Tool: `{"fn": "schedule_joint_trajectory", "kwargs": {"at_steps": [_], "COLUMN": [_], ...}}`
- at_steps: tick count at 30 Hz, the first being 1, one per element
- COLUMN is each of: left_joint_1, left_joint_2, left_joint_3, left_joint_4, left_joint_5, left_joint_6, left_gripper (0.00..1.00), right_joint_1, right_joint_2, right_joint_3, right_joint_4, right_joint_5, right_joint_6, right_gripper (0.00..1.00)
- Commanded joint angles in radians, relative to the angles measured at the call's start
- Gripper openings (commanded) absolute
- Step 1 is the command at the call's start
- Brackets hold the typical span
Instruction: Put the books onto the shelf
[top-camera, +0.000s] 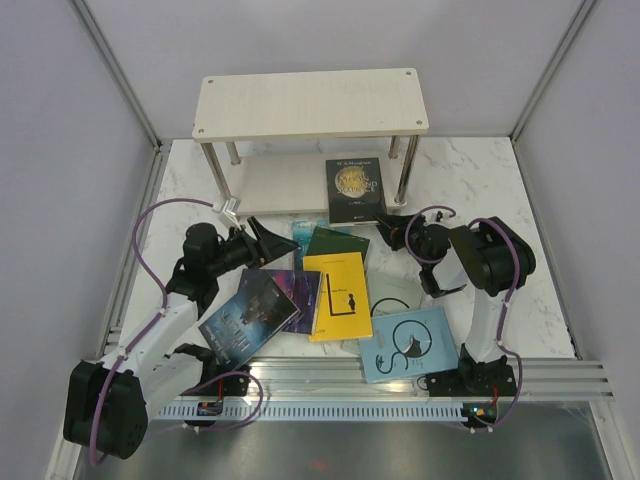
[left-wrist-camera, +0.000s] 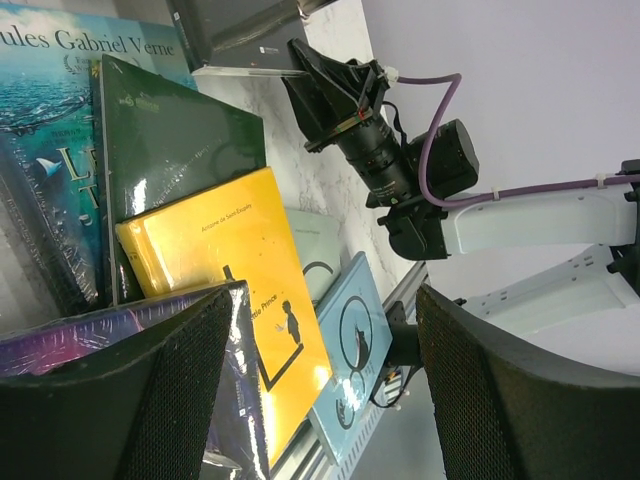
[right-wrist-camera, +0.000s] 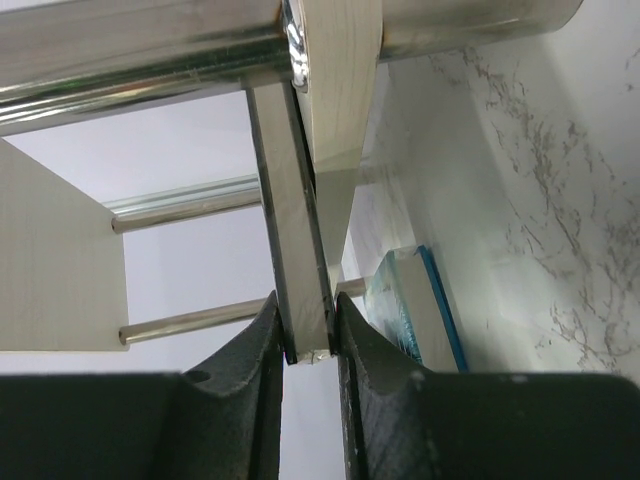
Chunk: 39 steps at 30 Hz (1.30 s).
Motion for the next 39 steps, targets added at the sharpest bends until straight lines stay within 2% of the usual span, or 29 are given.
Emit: {"fn": "schedule_joint_trajectory", "kwargs": {"at_steps": [1, 17, 25, 27, 31, 33, 34, 35, 37, 38, 39], "left_joint_1": [0.004, 0.004, 0.006, 0.004, 0.004, 0.004, 0.006, 0.004, 0.004, 0.004, 0.004], "left_joint_2": [-0.011, 0.012, 0.042, 0.046, 0.038, 0.033, 0.033, 0.035, 0.035, 0.033, 0.033], "left_joint_3": [0.0, 0.024, 0.018, 0.016, 0.009, 0.006, 0.004, 0.003, 0.001, 0.0, 0.0], "left_joint_4": [0.004, -0.05, -0.032, -0.032, -0.032, -0.032, -0.033, -0.032, -0.032, -0.032, -0.032], "left_joint_5": [0.0, 0.0, -0.005, -0.003, -0.006, -0.009, -0.008, -0.01, -0.01, -0.008, -0.011], "left_joint_6": [0.051, 0.096, 0.102, 0.103, 0.105, 0.106, 0.106, 0.106, 0.105, 0.105, 0.103], "left_gripper": [0.77, 0.76, 0.76, 0.76, 0.76, 0.76, 0.76, 0.76, 0.76, 0.76, 0.76], "right_joint_1": [-0.001, -0.008, 0.102, 0.117, 0.107, 0.101, 0.099, 0.096, 0.093, 0.091, 0.091], "right_joint_2": [-0.003, -0.121, -0.156, -0.14, -0.086, -0.075, -0.077, -0.078, -0.087, -0.092, -0.104], "right_joint_3": [0.003, 0.072, 0.103, 0.123, 0.123, 0.112, 0.097, 0.092, 0.074, 0.066, 0.057], "right_joint_4": [0.276, -0.069, -0.302, -0.336, -0.286, -0.269, -0.26, -0.254, -0.249, -0.246, -0.241], "right_joint_5": [0.102, 0.338, 0.527, 0.529, 0.483, 0.463, 0.461, 0.452, 0.435, 0.429, 0.418], "right_joint_6": [0.0, -0.063, -0.095, -0.101, -0.084, -0.074, -0.074, -0.074, -0.081, -0.083, -0.087], "right_gripper": [0.0, 0.0, 0.0, 0.0, 0.0, 0.07, 0.14, 0.37, 0.59, 0.74, 0.78]}}
